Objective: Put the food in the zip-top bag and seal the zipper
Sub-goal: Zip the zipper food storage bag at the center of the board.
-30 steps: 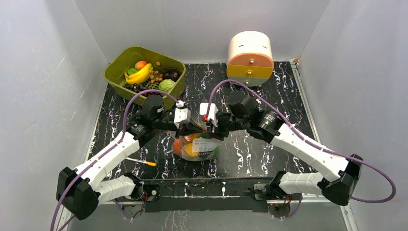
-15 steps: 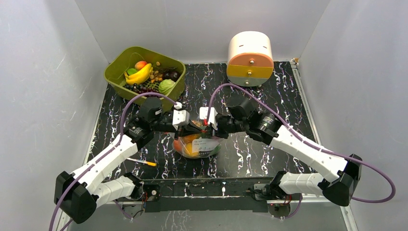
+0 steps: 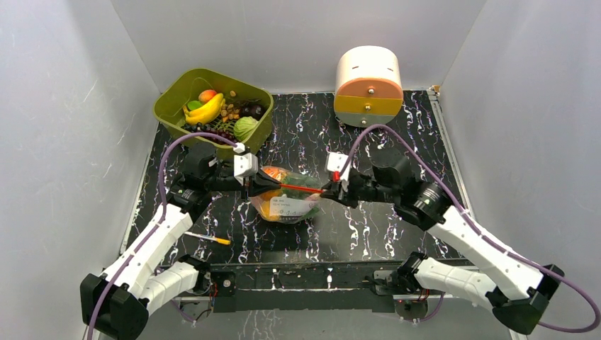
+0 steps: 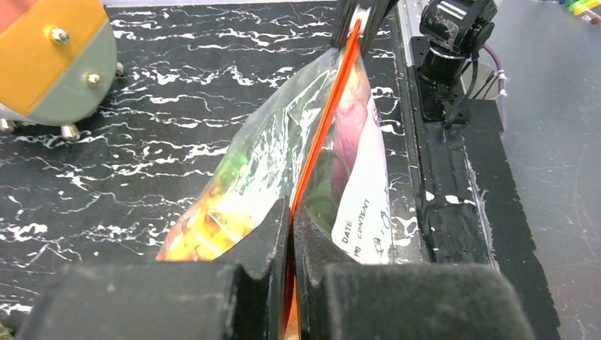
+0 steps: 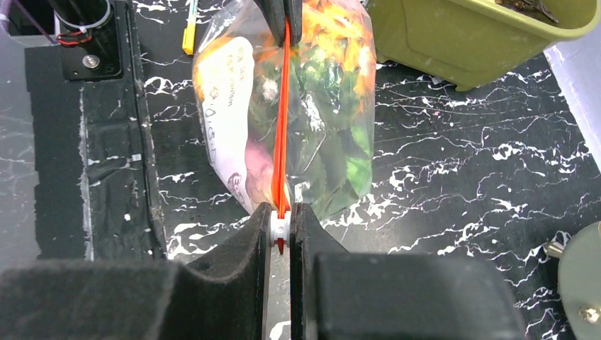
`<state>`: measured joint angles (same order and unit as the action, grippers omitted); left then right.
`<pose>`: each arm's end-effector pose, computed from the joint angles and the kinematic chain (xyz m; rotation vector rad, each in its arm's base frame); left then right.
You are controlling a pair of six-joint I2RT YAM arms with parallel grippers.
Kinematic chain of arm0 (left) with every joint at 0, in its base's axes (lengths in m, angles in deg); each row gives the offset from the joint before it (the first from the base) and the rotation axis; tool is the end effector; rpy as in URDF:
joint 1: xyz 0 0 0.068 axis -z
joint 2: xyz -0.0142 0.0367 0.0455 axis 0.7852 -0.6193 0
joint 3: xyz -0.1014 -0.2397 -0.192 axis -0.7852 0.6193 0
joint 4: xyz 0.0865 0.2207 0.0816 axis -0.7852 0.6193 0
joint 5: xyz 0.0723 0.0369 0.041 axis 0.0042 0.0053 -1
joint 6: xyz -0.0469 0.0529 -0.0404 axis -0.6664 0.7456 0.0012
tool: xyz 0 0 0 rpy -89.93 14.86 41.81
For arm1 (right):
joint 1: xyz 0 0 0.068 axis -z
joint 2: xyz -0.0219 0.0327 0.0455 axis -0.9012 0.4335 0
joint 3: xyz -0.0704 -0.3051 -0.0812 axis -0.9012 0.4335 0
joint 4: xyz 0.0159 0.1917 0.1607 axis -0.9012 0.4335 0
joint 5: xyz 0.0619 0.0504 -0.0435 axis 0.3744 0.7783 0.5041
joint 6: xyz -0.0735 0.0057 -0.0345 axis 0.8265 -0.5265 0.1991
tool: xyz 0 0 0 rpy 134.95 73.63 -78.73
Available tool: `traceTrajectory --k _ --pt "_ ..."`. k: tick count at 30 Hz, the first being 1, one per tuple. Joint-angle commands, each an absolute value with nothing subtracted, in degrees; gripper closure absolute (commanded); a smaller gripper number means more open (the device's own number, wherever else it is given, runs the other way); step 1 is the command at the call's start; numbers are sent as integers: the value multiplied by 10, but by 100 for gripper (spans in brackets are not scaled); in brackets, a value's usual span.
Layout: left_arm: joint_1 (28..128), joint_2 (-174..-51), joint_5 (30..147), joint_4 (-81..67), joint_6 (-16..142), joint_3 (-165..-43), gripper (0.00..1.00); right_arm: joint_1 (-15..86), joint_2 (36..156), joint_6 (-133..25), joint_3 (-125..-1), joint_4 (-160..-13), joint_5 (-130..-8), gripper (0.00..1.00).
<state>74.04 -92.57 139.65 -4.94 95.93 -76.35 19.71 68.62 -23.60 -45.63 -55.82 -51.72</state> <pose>0.1507 -0.1278 0.3671 1.2829 1.1943 -0.9203 0.1103 0.1505 0.3837 -1.3745 1.5326 0.6711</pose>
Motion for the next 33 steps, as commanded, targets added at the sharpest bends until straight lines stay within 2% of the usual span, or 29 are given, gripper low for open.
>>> traceTrajectory --k 1,9,20,29,33 --pt "706 -915 1367 -48 952 -747 100 211 633 -273 -446 -484 -536 100" --pt "706 -922 1361 7 983 -778 100 213 659 -268 -491 -455 -586 100" --pt "706 -923 1320 24 983 -771 100 213 613 -332 -521 -382 -635 100" --pt "706 -930 1330 7 967 -766 100 213 593 -425 -499 -421 -656 100" --pt "706 -937 1338 -12 946 -769 100 213 579 -537 -421 -528 -658 100"
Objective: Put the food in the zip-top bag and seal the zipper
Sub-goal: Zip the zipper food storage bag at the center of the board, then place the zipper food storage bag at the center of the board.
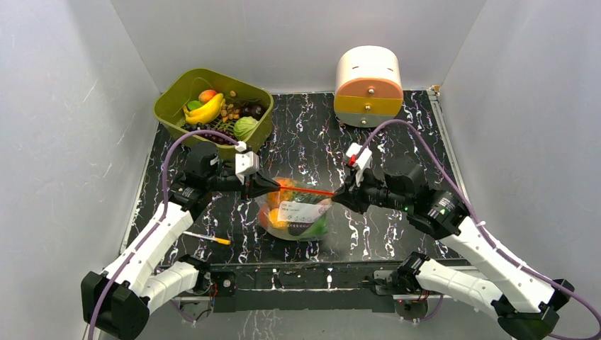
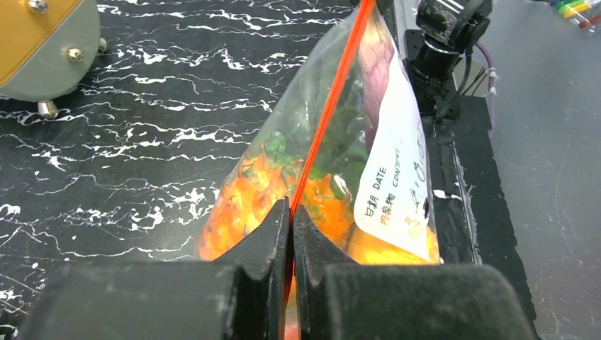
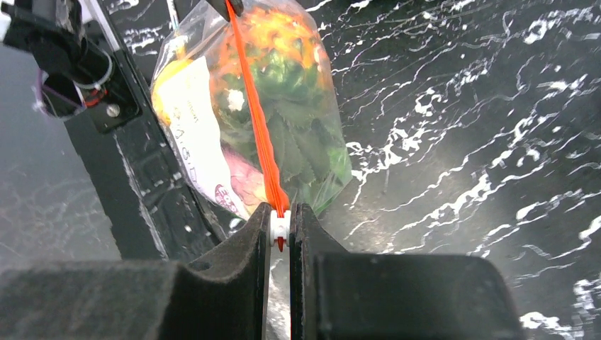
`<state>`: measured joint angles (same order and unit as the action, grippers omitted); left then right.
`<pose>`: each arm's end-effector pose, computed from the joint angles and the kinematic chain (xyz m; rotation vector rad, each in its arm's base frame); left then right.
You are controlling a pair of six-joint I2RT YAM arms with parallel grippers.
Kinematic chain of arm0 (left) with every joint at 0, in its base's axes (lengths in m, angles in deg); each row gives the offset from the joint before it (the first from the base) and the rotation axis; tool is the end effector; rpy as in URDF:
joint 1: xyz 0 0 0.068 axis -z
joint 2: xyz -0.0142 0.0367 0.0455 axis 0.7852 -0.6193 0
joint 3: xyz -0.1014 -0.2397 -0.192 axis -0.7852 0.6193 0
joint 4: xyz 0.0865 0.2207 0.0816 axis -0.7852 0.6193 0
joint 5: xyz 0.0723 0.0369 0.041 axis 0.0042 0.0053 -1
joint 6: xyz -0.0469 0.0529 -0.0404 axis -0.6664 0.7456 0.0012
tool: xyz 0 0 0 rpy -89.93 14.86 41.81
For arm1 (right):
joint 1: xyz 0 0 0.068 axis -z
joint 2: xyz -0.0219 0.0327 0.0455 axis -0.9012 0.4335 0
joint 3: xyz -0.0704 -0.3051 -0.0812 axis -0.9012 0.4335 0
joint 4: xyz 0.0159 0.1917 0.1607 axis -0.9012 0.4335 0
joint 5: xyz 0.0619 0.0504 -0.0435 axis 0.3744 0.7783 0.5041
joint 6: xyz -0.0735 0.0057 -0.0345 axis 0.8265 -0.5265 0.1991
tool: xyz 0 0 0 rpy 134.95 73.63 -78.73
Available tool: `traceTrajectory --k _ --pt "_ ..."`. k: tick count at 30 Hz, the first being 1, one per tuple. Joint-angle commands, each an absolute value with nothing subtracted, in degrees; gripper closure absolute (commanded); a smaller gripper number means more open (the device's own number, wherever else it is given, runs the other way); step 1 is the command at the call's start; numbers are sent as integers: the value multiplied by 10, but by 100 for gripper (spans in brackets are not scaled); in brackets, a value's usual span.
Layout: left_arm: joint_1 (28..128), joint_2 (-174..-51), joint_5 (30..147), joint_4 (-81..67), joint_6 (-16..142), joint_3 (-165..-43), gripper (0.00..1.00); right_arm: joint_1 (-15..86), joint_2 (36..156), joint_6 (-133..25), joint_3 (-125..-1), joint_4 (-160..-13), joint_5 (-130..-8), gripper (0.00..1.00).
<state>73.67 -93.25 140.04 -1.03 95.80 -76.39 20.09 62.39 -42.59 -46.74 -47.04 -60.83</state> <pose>0.1522 -0.1274 0.3582 1.2798 1.2706 -0.9628 0.0925 0.1168 0.3854 -1.0356 1.8520 0.7035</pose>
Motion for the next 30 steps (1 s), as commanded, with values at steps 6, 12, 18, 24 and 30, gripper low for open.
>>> traceTrajectory --k 6,12,18,24,30 --pt "706 -954 1321 -29 916 -789 100 216 615 -623 -395 -542 -783 100" --pt "707 -983 1314 -45 877 -815 60 224 629 -656 -337 -632 -771 100" --pt "708 -967 1296 -75 855 -830 50 267 643 -669 -297 -666 -788 100" --pt "709 -970 1274 -68 829 -838 49 335 687 -644 -303 -708 -777 85" --pt "710 -945 1253 -38 829 -828 45 374 726 -650 -327 -693 -794 54"
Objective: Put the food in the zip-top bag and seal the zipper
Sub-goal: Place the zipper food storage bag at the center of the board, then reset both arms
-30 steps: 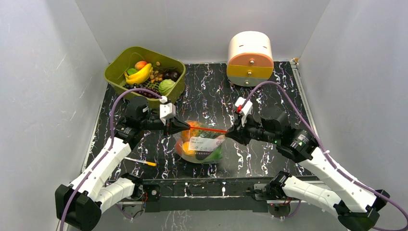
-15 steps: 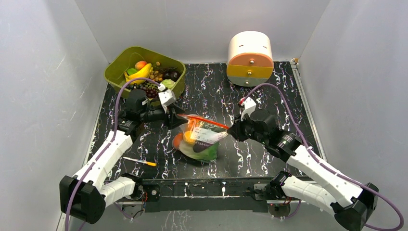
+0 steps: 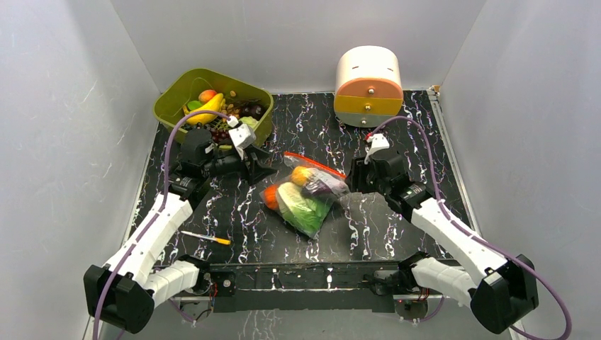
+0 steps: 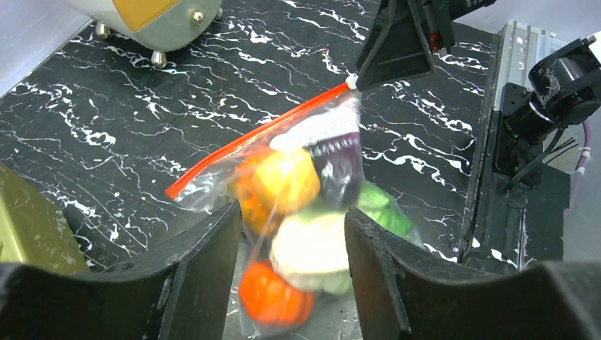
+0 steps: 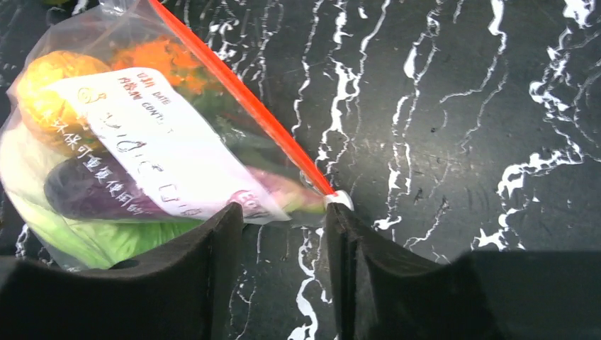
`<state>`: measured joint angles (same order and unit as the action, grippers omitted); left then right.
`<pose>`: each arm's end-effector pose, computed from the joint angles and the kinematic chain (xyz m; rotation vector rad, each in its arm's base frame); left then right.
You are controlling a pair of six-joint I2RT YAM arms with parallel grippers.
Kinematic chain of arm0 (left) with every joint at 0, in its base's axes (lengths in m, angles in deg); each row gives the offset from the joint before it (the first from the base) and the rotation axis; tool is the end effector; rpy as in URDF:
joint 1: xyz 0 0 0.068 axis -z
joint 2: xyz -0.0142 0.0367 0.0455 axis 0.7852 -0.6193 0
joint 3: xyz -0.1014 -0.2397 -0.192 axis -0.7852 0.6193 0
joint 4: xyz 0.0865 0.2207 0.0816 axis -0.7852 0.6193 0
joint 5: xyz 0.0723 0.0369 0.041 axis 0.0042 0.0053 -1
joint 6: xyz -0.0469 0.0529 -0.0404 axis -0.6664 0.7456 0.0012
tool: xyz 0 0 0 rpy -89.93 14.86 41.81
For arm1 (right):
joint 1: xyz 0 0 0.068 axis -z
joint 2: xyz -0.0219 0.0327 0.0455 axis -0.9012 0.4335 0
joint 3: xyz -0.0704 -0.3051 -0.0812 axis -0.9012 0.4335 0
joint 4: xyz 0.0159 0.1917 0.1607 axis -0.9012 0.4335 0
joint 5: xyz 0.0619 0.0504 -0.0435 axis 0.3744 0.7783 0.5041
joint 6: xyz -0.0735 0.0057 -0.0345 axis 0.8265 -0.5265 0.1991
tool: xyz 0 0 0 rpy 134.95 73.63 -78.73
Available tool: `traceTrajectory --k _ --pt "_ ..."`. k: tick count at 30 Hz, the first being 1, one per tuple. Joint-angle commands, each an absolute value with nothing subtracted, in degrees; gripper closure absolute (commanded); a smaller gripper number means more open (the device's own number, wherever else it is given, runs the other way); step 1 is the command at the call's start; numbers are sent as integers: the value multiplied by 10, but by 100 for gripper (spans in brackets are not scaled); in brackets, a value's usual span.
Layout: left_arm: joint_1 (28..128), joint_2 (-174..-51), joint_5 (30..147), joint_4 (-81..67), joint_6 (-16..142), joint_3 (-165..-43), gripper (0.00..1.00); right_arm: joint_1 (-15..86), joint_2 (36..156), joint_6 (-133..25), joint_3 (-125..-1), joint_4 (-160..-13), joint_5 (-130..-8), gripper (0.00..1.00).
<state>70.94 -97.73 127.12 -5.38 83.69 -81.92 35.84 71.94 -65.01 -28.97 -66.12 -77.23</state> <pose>0.1948 -0.1227 0.3835 0.9893 1.4597 -0.8428 0.1808 0.0971 0.2877 -0.2050 2.2346 0.4328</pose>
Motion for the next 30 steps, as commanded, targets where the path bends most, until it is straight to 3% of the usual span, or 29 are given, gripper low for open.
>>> traceTrajectory --k 1,4,5,6,7,9,18,24,30 --pt "710 -940 1244 -33 829 -827 44 375 726 -653 -330 -686 -801 44" --pt "710 -930 1223 -19 825 -827 34 377 716 -662 -342 -668 -805 30" --pt "710 -928 1218 -14 823 -828 22 377 710 -664 -346 -662 -803 25" --pt "710 -927 1215 -10 819 -829 4 378 704 -666 -352 -654 -802 18" --pt "710 -925 1210 -6 816 -830 2 377 697 -667 -358 -646 -800 8" --pt "710 -921 1195 1 800 -832 2 378 681 -667 -370 -627 -790 2" --pt "710 -918 1010 88 586 -893 2 377 615 -777 -449 -512 -833 2" --pt "710 -901 950 153 538 -935 2 377 566 -815 -466 -478 -875 2" --pt "710 -841 842 195 529 -942 2 377 534 -832 -485 -457 -831 2"
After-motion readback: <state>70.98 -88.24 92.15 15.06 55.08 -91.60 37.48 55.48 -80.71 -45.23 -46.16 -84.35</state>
